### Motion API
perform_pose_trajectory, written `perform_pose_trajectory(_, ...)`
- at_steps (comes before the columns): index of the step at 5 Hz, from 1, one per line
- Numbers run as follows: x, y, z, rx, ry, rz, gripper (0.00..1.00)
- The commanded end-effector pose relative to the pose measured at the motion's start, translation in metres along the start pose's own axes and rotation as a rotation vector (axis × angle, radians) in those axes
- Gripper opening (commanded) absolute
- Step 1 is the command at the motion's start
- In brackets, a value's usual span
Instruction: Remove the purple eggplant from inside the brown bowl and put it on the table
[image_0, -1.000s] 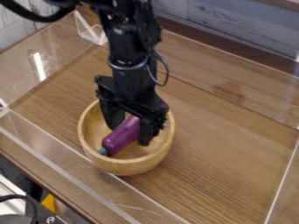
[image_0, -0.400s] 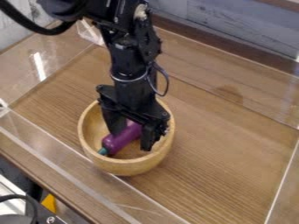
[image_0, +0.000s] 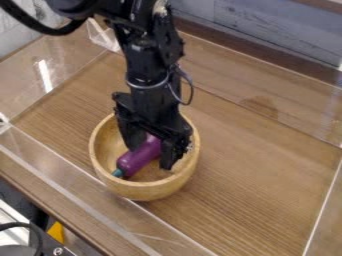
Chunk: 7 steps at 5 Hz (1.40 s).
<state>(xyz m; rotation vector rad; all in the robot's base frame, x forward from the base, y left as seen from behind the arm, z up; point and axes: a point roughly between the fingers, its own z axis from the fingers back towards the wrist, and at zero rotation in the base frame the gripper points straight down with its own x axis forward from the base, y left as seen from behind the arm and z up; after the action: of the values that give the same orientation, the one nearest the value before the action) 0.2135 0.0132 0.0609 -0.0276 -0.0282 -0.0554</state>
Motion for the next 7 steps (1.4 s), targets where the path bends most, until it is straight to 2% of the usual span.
perform_pose_trajectory(1, 0.013, 0.000, 0.003, 0.009, -0.066, -0.008, 1.00)
perform_pose_trajectory(2, 0.016, -0.003, -0.006, 0.012, -0.070, -0.017, 1.00)
perform_pose_trajectory(3, 0.006, -0.008, -0.011, 0.014, -0.067, -0.019, 1.00)
perform_pose_trajectory(4, 0.007, -0.003, -0.008, 0.012, -0.065, -0.078, 0.00)
perform_pose_trajectory(5, 0.007, 0.001, -0.002, 0.005, -0.062, -0.138, 0.00)
perform_pose_trajectory(7, -0.004, 0.000, 0.016, 0.002, -0.061, -0.112, 0.00)
